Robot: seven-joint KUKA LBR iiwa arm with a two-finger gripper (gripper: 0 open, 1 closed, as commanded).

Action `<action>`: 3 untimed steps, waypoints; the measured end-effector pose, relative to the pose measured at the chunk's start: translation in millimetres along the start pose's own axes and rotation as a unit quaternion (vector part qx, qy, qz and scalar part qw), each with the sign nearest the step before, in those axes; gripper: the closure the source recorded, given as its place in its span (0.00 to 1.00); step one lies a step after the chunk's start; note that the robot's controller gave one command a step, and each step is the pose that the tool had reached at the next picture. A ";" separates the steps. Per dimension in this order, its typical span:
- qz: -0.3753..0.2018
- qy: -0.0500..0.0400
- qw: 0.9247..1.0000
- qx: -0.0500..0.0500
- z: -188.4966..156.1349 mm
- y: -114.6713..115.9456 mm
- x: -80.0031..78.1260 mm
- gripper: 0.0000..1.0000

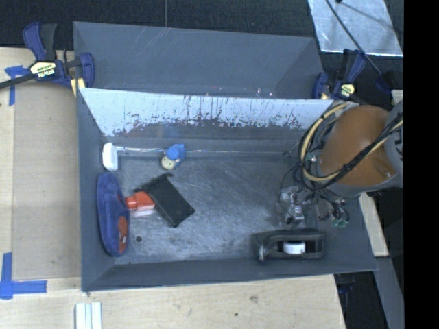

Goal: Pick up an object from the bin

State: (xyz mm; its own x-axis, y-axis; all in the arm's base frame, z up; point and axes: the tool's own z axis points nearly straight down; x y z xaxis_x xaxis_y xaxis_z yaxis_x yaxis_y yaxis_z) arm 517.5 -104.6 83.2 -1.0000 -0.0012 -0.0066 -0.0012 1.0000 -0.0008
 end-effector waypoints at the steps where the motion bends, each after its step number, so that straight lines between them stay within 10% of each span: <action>1: -0.002 -0.002 1.000 0.000 -3.2 1.8 -1.7 0.00; 2: -0.104 -0.017 0.994 0.002 5.4 43.7 21.4 0.00; 3: -0.231 -0.010 0.973 0.004 -26.4 -41.9 23.5 0.00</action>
Offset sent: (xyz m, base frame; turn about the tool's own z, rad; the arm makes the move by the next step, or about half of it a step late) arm 0.0000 0.0000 0.0000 0.0000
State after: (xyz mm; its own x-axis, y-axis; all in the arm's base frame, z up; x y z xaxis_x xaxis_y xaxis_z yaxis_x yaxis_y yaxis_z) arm 493.8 -146.5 109.5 -0.8924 -0.4506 -0.0232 -0.4503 0.8927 -0.0171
